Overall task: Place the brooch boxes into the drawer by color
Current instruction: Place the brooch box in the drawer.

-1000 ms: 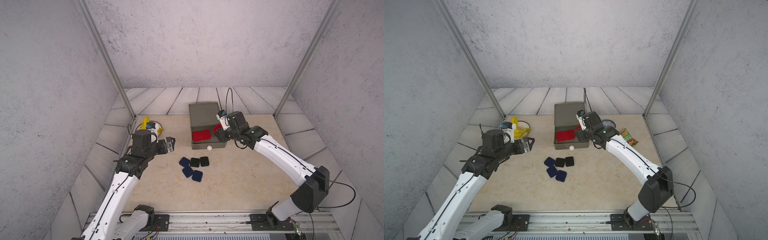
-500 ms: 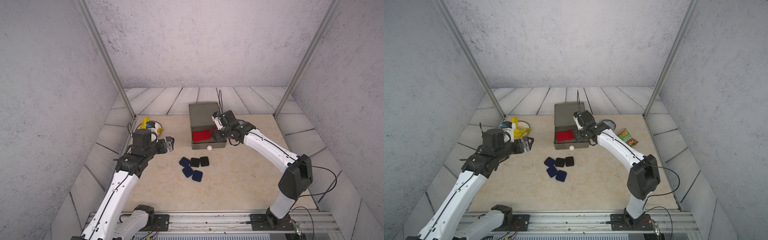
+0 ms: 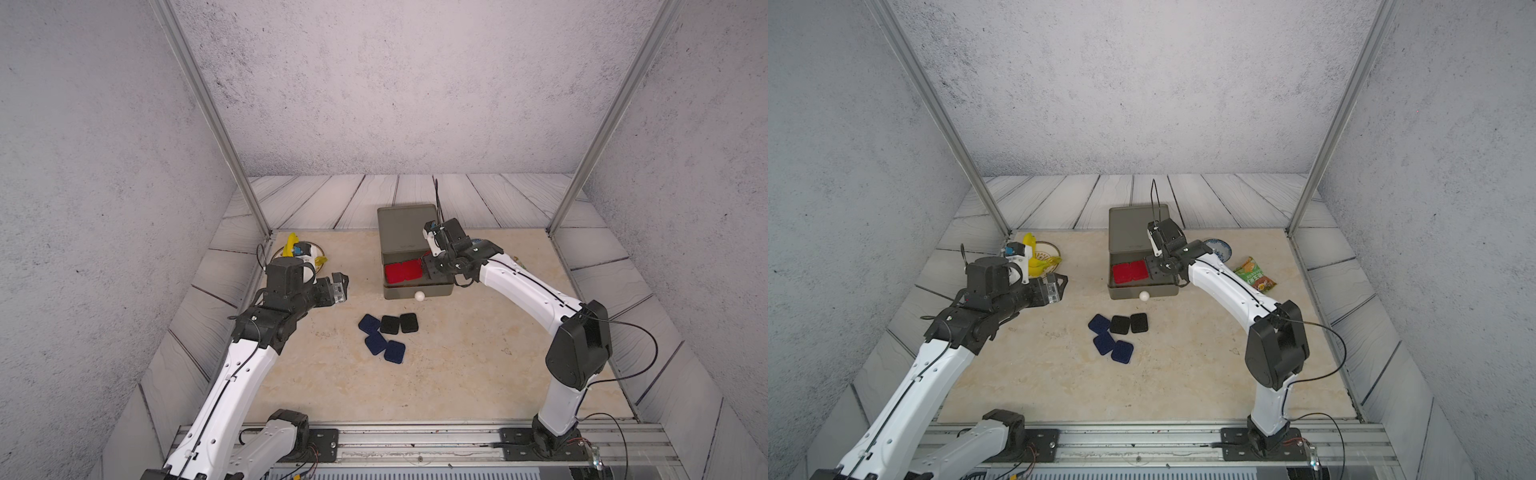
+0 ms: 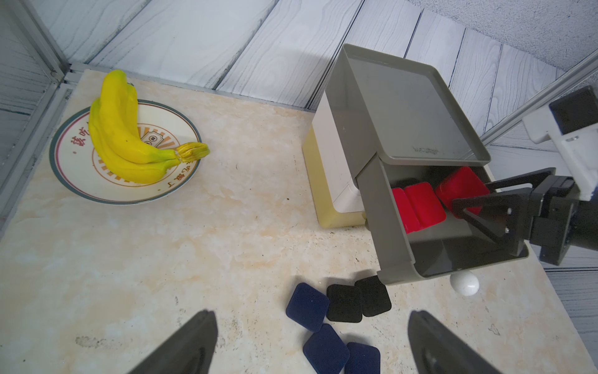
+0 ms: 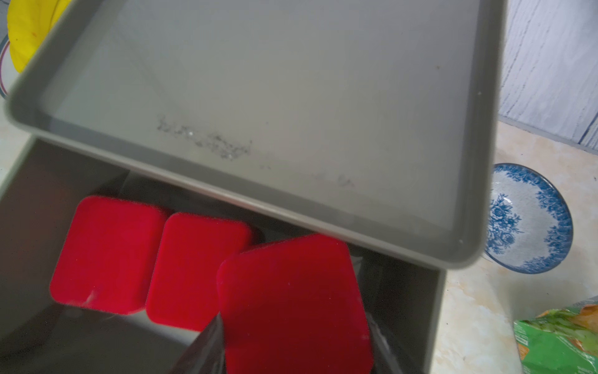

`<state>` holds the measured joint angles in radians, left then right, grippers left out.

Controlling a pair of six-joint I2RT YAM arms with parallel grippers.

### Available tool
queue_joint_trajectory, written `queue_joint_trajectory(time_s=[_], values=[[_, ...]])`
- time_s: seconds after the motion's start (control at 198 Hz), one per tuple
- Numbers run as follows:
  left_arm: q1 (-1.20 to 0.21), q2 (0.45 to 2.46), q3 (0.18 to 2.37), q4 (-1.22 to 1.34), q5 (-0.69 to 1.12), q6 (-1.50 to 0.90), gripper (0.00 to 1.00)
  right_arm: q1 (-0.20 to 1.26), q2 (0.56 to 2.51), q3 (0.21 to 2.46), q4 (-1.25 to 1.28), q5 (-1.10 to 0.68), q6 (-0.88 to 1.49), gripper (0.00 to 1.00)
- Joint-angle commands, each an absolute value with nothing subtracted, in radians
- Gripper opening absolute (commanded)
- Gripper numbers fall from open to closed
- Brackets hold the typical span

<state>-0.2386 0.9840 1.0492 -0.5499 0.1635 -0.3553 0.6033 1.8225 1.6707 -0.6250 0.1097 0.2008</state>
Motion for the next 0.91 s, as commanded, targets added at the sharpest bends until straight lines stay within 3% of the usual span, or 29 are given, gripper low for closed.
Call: queue_joint_trajectory(time_s=[0.0, 0.313, 0.561, 0.647, 0.758, 0.819, 0.875, 0.905], values=[[-0.245, 0.977, 1.052, -0.549, 0.155, -0.34, 0.98, 0.589, 1.847, 1.69, -0.621, 0.159, 0.227, 0.68], [-0.245, 0.976, 1.048, -0.549, 0.155, -0.341, 0.98, 0.589, 1.804, 1.689, -0.617, 0.167, 0.227, 0.79], [-0.244, 0.967, 1.046, -0.55, 0.157, -0.344, 0.98, 0.591, 1.707, 1.631, -0.62, 0.126, 0.224, 0.77], [-0.245, 0.967, 1.046, -0.55, 0.156, -0.346, 0.98, 0.591, 1.671, 1.582, -0.595, 0.089, 0.224, 0.65], [-0.245, 0.968, 1.046, -0.543, 0.161, -0.353, 0.98, 0.591, 1.646, 1.525, -0.544, 0.067, 0.232, 0.26], [-0.246, 0.97, 1.05, -0.542, 0.166, -0.356, 0.98, 0.59, 1.649, 1.523, -0.539, 0.042, 0.233, 0.11], [-0.246, 0.972, 1.053, -0.541, 0.168, -0.356, 0.98, 0.59, 1.658, 1.531, -0.539, -0.002, 0.233, 0.0], [-0.246, 0.973, 1.055, -0.541, 0.166, -0.357, 0.98, 0.591, 1.661, 1.536, -0.54, -0.028, 0.232, 0.0]])
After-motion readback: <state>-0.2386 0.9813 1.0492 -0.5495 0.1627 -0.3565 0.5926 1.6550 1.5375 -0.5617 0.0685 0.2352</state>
